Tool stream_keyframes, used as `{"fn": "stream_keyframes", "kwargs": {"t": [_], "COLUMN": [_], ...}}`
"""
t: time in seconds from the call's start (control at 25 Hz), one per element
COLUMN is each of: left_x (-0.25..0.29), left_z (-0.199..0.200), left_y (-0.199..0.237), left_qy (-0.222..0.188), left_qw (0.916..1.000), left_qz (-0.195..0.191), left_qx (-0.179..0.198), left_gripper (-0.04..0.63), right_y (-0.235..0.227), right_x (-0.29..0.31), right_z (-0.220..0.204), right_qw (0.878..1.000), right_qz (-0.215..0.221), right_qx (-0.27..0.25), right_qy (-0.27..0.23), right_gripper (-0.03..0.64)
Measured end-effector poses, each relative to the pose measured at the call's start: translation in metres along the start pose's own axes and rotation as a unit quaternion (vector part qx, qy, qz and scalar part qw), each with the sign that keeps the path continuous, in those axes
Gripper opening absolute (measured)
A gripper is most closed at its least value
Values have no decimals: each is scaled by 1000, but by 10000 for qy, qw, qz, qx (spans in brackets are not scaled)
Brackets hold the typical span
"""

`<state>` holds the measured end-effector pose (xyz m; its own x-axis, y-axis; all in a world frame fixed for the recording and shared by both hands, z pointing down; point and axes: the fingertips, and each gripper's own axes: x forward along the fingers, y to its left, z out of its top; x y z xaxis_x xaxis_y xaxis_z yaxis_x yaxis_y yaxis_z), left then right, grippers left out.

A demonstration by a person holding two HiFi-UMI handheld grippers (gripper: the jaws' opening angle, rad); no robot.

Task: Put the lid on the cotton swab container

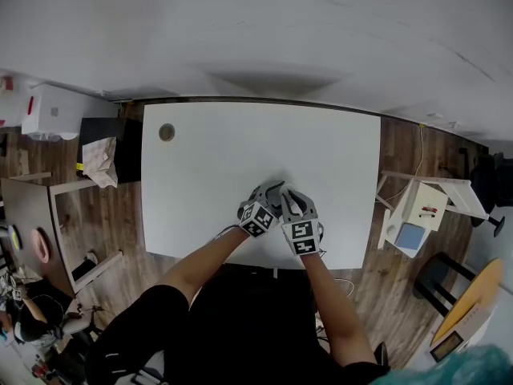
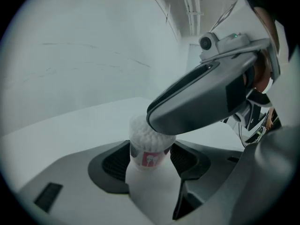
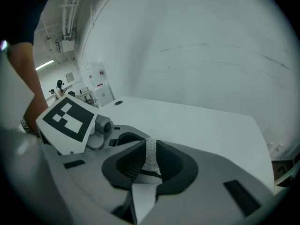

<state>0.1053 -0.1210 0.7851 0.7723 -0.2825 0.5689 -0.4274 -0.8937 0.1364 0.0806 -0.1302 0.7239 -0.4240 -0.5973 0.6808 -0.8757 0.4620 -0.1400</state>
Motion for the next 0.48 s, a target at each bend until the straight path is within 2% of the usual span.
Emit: {"fn": "stream_keyframes", "kwargs": {"t": [0.2, 0.36, 0.48], "left_x": [-15, -34, -50], "left_z": [-4, -8, -6], "left_y": [4, 0, -5], "left_qy": [-67, -105, -217], "left_qw": [10000, 9999, 9997], "left_qz": [0, 39, 59], "left_qx": [-74, -83, -131], "left_gripper": [273, 273, 273], "right_y": [-1, 1, 3], "right_x": [2, -3, -13], "right_z": [2, 2, 11], "right_qw": [9999, 9992, 9981], "right_qz": [27, 81, -14], "right_qx": [84, 393, 587], "right_qy": [-57, -1, -193], "right_gripper": [77, 99, 104]}}
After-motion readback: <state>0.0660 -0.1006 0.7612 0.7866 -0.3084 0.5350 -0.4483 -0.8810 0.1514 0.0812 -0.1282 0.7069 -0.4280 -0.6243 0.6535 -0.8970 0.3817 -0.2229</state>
